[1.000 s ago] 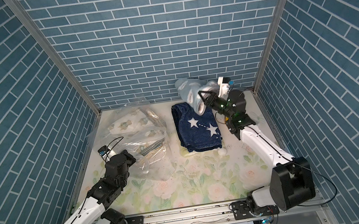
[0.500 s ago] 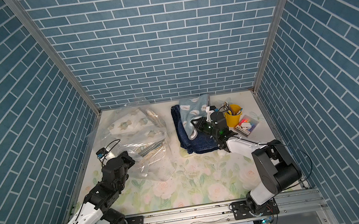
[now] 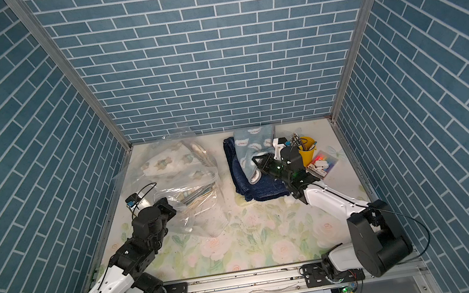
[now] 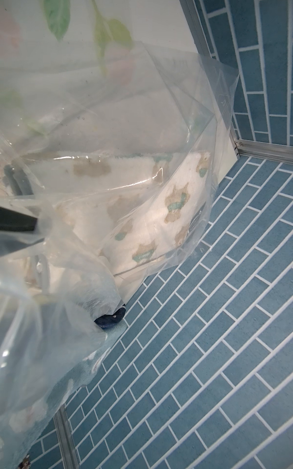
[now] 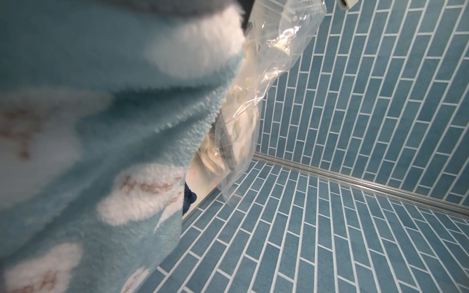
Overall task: Take the blanket out of the vacuum bag
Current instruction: Place the blanket at the center of the board.
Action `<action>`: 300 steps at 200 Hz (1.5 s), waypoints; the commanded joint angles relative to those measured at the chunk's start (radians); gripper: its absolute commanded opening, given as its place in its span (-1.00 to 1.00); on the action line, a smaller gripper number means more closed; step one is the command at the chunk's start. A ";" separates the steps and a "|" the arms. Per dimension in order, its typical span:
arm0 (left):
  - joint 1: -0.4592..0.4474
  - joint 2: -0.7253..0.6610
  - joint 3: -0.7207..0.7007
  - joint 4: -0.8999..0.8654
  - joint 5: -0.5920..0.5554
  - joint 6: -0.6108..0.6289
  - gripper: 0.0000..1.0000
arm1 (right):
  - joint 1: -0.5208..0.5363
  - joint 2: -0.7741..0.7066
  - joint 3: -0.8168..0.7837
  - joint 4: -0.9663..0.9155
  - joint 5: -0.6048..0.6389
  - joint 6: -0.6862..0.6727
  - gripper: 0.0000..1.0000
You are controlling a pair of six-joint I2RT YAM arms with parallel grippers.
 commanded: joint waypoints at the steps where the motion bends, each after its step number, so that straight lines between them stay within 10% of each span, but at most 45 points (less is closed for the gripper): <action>1: 0.008 -0.009 -0.017 0.000 -0.002 0.000 -1.00 | -0.006 -0.062 -0.078 -0.083 0.019 -0.070 -1.00; 81: 0.008 -0.004 -0.015 0.008 0.004 0.014 -1.00 | -0.116 -0.208 -0.211 -0.307 0.100 -0.260 0.05; 160: 0.008 -0.002 -0.036 0.028 0.017 0.006 -1.00 | 0.036 -0.493 -0.090 -0.714 0.241 -0.436 -0.02; 228: 0.008 -0.010 -0.040 0.001 0.018 -0.005 -1.00 | 0.226 0.044 0.293 -0.648 0.465 -0.700 -0.96; 300: 0.008 -0.021 -0.038 -0.024 0.031 -0.003 -1.00 | 0.227 0.361 0.383 -0.618 0.510 -0.822 -0.16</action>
